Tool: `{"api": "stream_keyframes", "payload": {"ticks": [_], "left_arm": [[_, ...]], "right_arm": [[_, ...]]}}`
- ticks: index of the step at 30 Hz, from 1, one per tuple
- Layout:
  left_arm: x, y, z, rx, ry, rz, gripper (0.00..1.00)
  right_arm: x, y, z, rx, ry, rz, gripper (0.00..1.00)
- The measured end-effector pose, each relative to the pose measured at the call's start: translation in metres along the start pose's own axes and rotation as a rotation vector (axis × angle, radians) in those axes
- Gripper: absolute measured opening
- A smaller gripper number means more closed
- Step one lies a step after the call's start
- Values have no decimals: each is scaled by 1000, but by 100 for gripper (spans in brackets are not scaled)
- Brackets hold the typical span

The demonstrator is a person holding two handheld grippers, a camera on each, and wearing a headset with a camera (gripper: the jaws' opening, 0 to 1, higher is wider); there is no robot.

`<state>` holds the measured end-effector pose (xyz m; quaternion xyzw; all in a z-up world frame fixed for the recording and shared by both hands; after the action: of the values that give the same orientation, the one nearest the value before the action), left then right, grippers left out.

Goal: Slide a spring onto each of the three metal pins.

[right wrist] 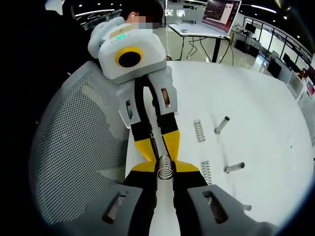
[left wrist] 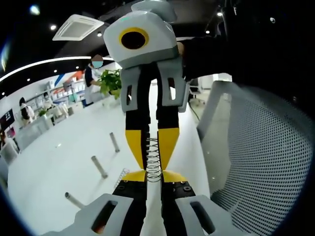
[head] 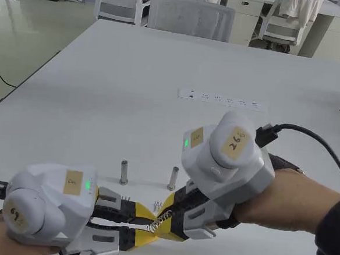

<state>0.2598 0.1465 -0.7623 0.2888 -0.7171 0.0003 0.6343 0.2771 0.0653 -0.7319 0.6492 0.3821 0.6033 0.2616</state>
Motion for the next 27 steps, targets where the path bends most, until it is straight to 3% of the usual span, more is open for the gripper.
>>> {"api": "stream_keyframes", "payload": {"ticks": [7, 11, 14, 19, 27], "left_arm": [[0, -3, -2, 8, 15, 11, 2], [0, -3, -2, 16, 46, 14, 15], [-1, -3, -2, 11, 53, 11, 13], [-1, -1, -4, 27, 107, 29, 23], [-8, 5, -11, 80, 187, 25, 45]], "right_arm": [[-1, 2, 2, -12, -5, -6, 8], [0, 4, 4, -18, -8, -6, 8], [0, 4, 4, -22, -9, -6, 8], [-3, 6, 5, -30, -18, -16, 8], [-9, 13, 8, -47, -35, -20, 8]]}}
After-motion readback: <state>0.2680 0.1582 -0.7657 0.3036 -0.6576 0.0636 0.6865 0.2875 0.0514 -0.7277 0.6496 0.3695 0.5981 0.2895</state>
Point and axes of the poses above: the centre of the closed fingertips' face, and the gripper's own axes: y roughly backward along the fingers, z roughly to its right, x roughly out of its top, the point moved 7 cm from there along y, roughly backward along the fingers, and after that the axes turned 7 degrees about x, right-handed, at the moved point
